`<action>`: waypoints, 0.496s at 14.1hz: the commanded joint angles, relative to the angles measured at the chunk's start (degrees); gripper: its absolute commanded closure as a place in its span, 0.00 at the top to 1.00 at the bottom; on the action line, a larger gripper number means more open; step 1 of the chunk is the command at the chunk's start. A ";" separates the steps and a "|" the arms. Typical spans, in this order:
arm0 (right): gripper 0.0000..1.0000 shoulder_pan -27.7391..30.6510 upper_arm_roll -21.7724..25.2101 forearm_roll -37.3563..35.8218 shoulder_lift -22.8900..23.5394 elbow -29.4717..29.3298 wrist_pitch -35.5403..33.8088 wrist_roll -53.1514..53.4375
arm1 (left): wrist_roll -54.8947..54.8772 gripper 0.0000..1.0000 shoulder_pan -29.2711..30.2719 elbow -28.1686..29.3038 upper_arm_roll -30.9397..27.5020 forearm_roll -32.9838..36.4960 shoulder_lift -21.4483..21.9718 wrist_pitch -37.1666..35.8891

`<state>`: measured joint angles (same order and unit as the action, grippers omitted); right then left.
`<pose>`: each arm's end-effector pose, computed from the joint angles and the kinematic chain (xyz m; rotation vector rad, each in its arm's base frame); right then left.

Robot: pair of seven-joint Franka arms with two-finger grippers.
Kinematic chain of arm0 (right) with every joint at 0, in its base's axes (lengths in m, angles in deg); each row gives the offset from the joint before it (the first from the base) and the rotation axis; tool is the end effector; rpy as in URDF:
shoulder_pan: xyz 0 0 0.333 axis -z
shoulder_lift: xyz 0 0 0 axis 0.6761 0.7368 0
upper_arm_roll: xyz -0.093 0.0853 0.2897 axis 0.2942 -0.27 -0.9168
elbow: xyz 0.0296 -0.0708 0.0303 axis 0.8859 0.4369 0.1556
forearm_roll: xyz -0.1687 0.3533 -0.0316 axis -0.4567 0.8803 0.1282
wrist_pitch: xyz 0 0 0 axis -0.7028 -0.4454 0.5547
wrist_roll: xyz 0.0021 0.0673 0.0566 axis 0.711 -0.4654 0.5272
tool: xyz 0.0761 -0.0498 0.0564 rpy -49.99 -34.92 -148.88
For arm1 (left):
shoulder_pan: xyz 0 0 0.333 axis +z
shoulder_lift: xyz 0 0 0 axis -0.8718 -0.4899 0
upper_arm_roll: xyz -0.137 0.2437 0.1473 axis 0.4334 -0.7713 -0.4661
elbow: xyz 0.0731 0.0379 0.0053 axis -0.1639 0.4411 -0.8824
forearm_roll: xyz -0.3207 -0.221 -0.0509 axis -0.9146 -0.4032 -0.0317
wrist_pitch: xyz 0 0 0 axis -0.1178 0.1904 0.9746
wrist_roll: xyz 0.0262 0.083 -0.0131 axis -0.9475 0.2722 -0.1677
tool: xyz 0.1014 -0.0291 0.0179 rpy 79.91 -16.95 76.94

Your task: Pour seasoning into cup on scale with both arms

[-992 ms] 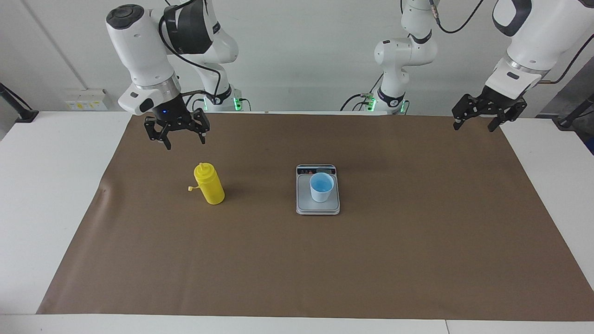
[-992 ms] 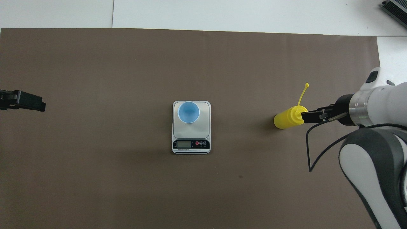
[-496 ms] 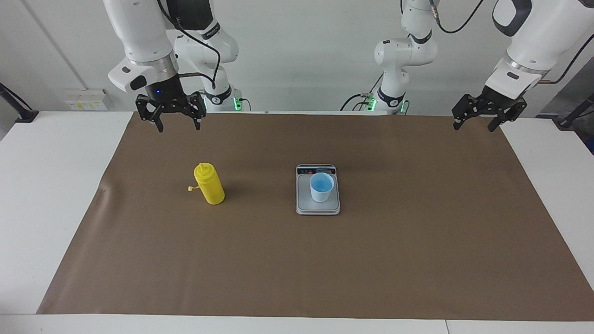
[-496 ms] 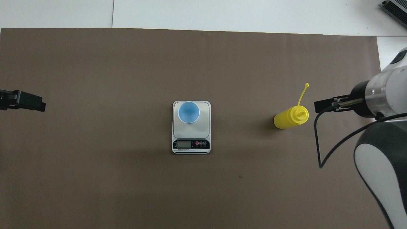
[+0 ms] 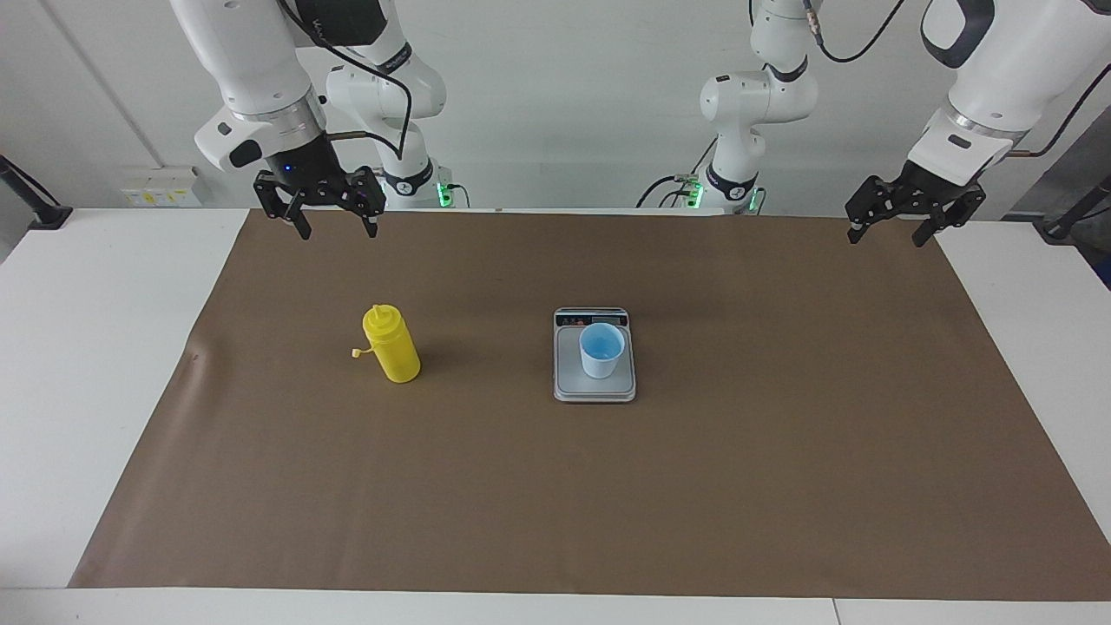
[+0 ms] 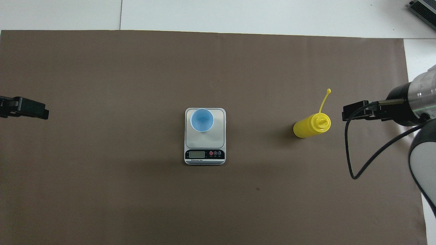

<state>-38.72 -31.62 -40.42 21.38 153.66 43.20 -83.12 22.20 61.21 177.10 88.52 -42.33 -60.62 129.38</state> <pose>0.5423 0.0525 0.6225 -3.1011 0.0129 -0.0091 0.5436 -0.0238 0.6289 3.1126 -0.1588 -0.0137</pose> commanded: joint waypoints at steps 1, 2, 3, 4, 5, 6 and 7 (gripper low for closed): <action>1.00 0.40 -0.46 -0.94 -0.66 1.07 -1.55 0.88 | -1.08 1.00 0.77 1.75 0.18 -0.70 1.74 -0.35; 1.00 0.05 -0.46 -1.64 -1.01 1.77 -1.82 0.87 | -1.08 1.00 0.86 1.75 0.18 -0.70 1.74 -0.35; 1.00 -0.13 -0.55 -2.96 -1.27 1.86 -2.60 0.79 | -1.08 1.00 0.77 1.75 0.27 -0.70 1.74 -0.35; 1.00 -0.21 -0.63 -3.40 -1.28 1.86 -3.39 0.79 | -1.08 1.00 0.86 1.75 0.18 -0.70 1.74 -0.35; 1.00 -0.21 -0.63 -3.50 -1.36 2.04 -3.49 0.70 | -1.08 1.00 0.77 1.75 0.18 -0.70 1.74 -0.35; 1.00 -0.21 -0.72 -3.50 -1.62 2.39 -3.49 0.70 | -1.08 1.00 0.77 1.75 0.18 -0.70 1.74 -0.35; 1.00 -0.30 -0.72 -3.50 -1.71 2.57 -3.58 0.35 | -1.08 1.00 0.86 1.75 0.18 -0.70 1.74 -0.35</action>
<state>-39.19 -31.88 -42.84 21.19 154.38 39.75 -83.12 22.20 61.21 177.10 88.52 -42.33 -60.62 129.38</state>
